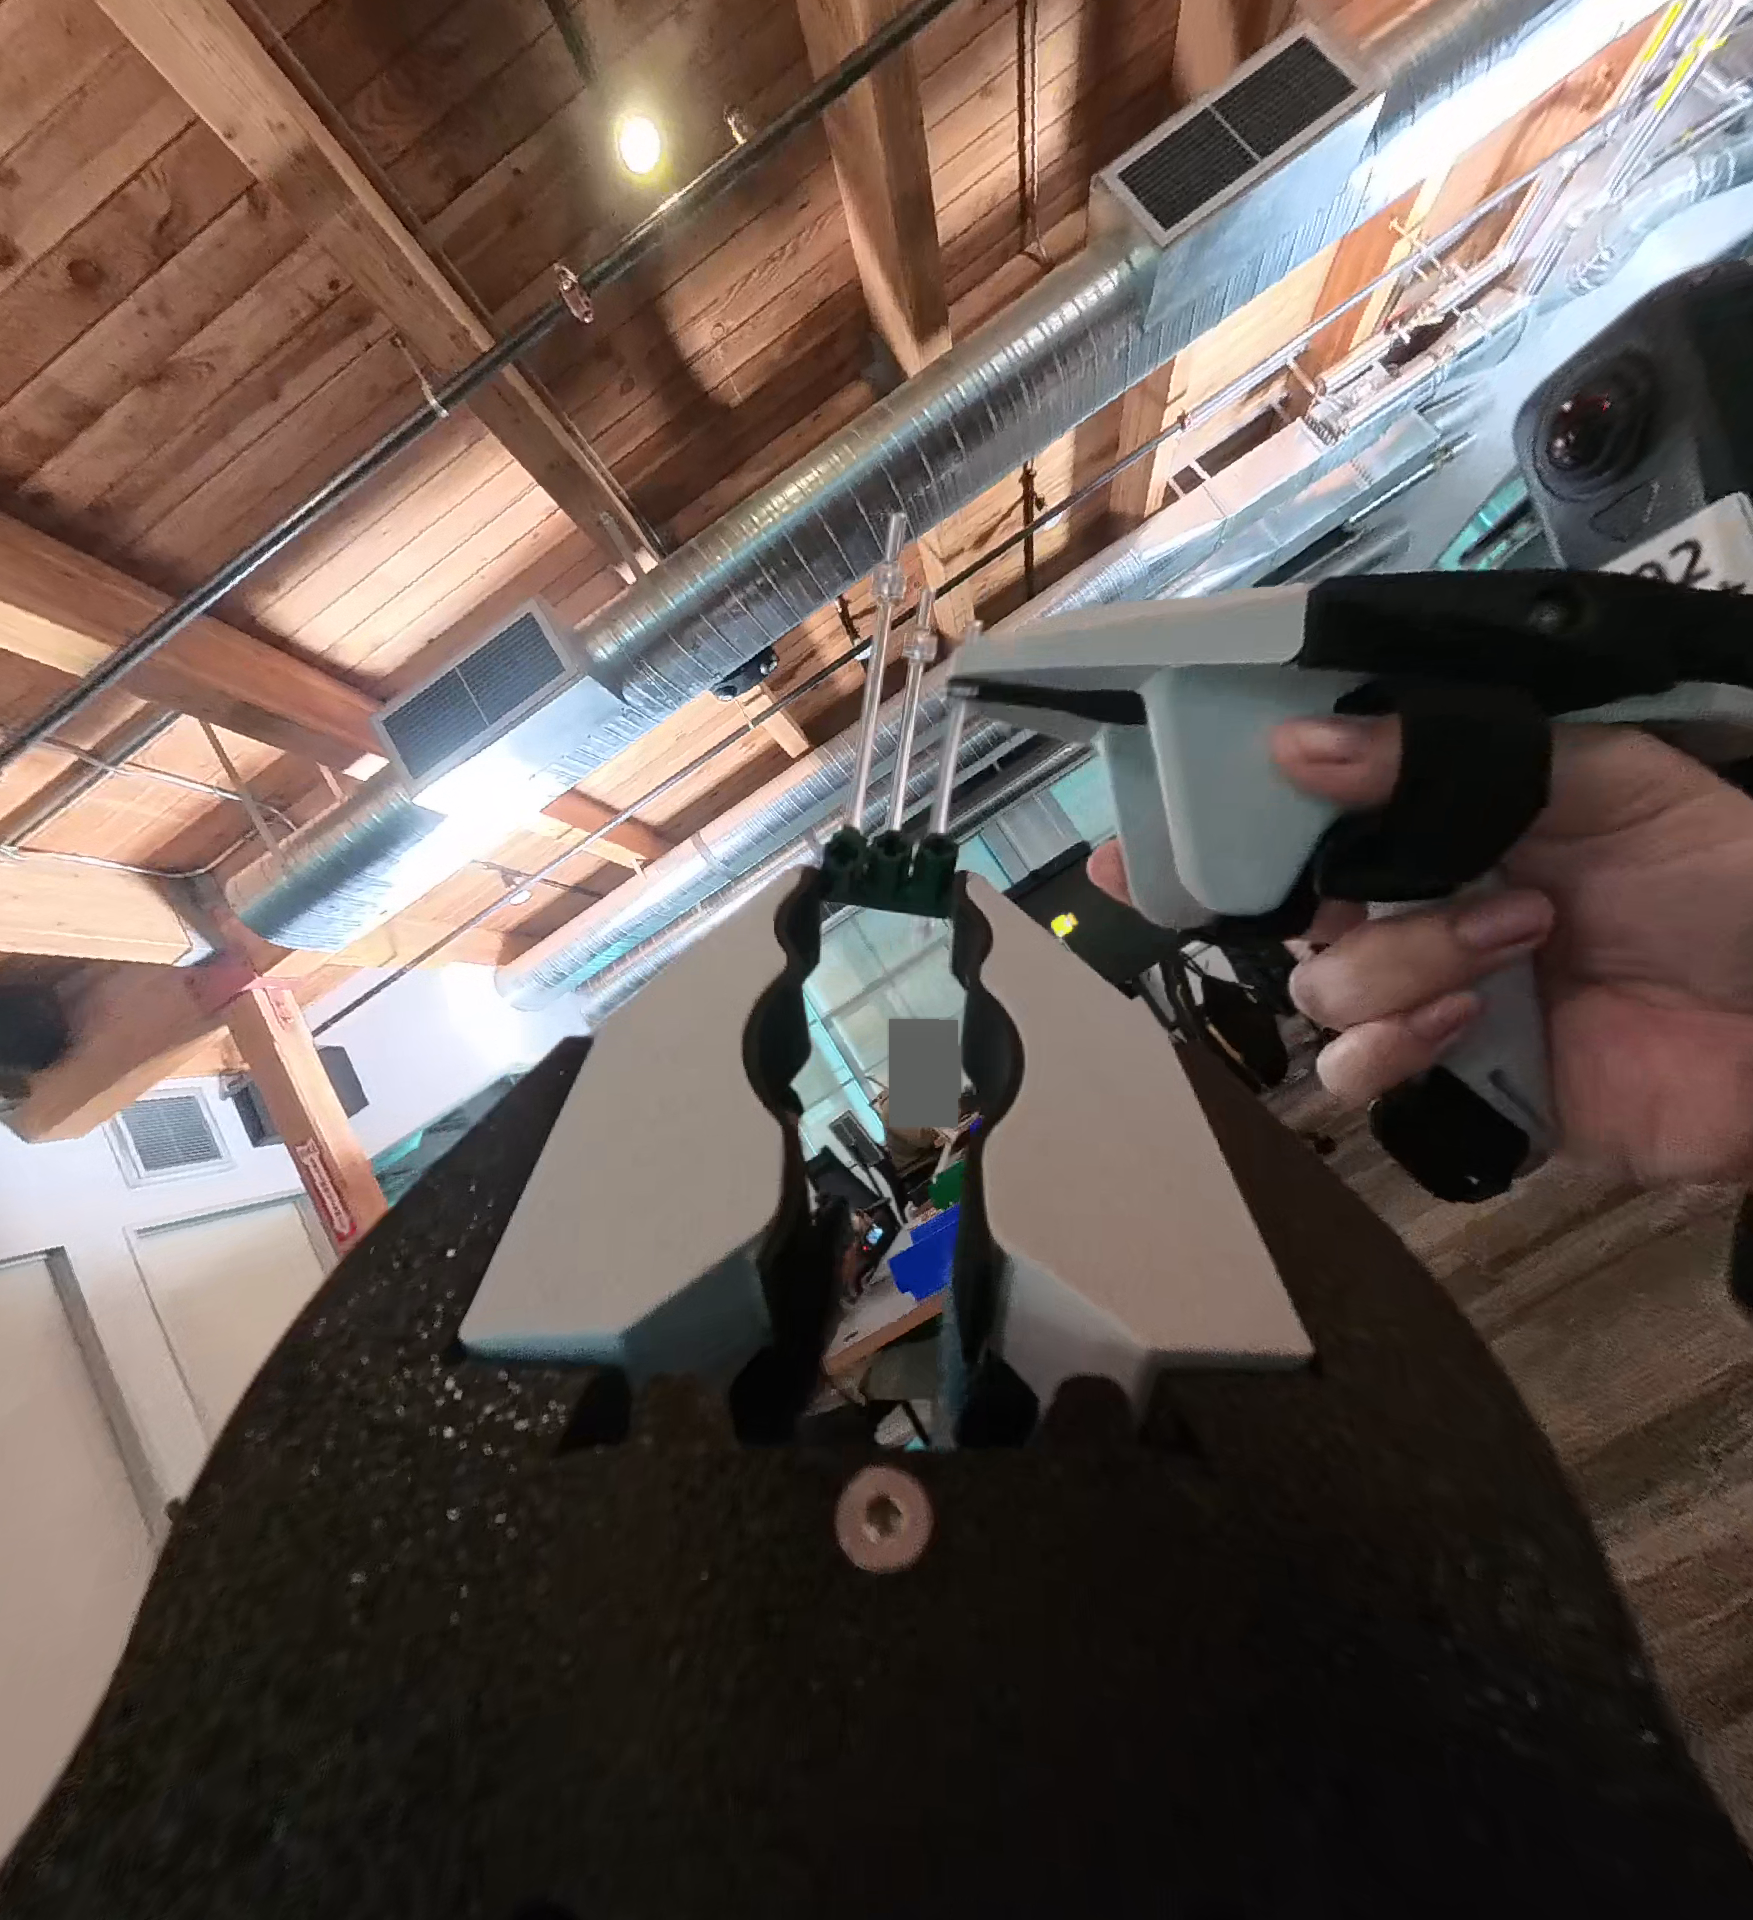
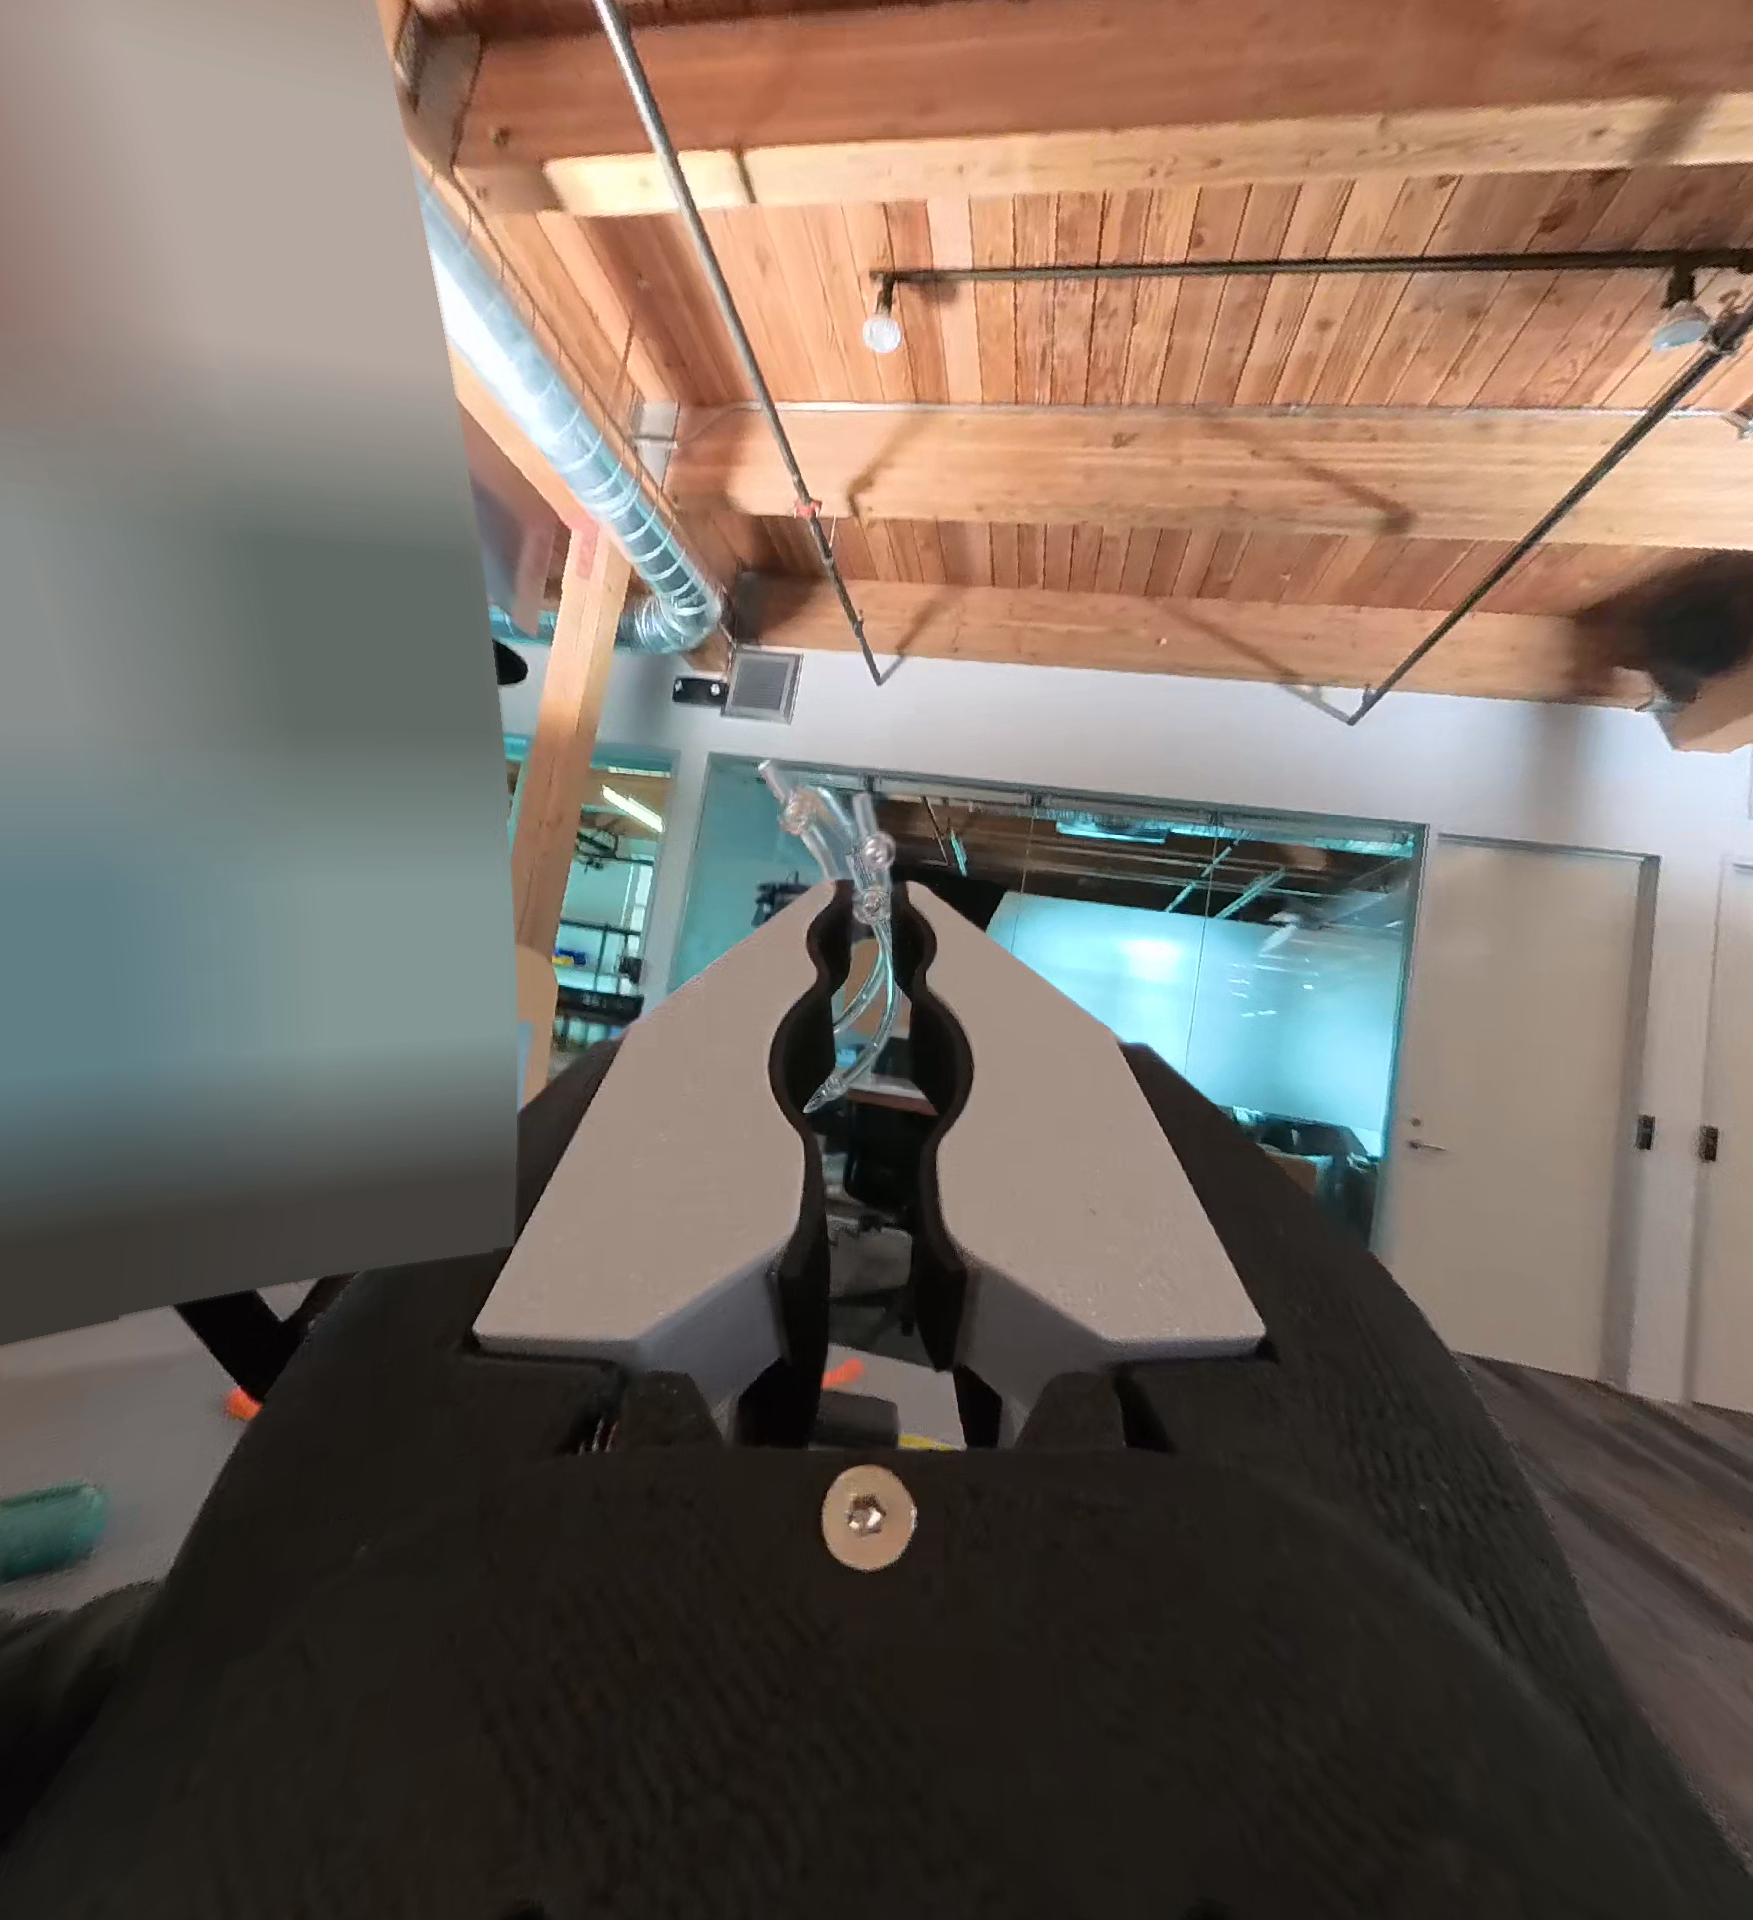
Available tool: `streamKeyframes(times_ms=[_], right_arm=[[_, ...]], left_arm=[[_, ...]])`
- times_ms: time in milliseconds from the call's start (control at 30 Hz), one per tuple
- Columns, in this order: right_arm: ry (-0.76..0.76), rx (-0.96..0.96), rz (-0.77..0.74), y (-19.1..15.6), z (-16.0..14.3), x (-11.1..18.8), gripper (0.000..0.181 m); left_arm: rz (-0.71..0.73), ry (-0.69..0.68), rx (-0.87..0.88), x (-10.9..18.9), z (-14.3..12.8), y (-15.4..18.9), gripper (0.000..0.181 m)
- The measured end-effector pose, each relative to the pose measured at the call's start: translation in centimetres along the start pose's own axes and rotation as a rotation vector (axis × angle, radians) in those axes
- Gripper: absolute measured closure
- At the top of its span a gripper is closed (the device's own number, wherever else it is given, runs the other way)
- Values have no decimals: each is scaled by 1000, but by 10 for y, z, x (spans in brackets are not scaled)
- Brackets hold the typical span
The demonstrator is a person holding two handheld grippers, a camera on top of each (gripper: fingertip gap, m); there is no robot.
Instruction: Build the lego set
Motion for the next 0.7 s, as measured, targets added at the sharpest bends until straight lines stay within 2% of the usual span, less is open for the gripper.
streamKeyframes(times_ms=[200,333,433,533,633,700], right_arm=[[26,-9,1,1,4,2,175],[102,-58,2,4,15,8,175],[58,-26,-20,9,11,8,175],[-184,48,-90,33,-23,9,175],[-475,-82,-85,56,-74,19,175],[-787,-126,-78,65,-125,39,175]], left_arm=[[-3,4,3,0,0,0,159],[5,14,2,1,1,-1,159],[13,18,26,1,-1,-5,159],[29,3,17,3,-4,-11,159],[41,-9,27,5,-7,-20,159],[48,-10,41,6,-7,-25,159]])
Point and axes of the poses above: each gripper's, where its closed fingertips meet, x back along the fingers, z out of its top, y = z × x across the jaws, the point moved 2 cm from there along x, back along the fingers
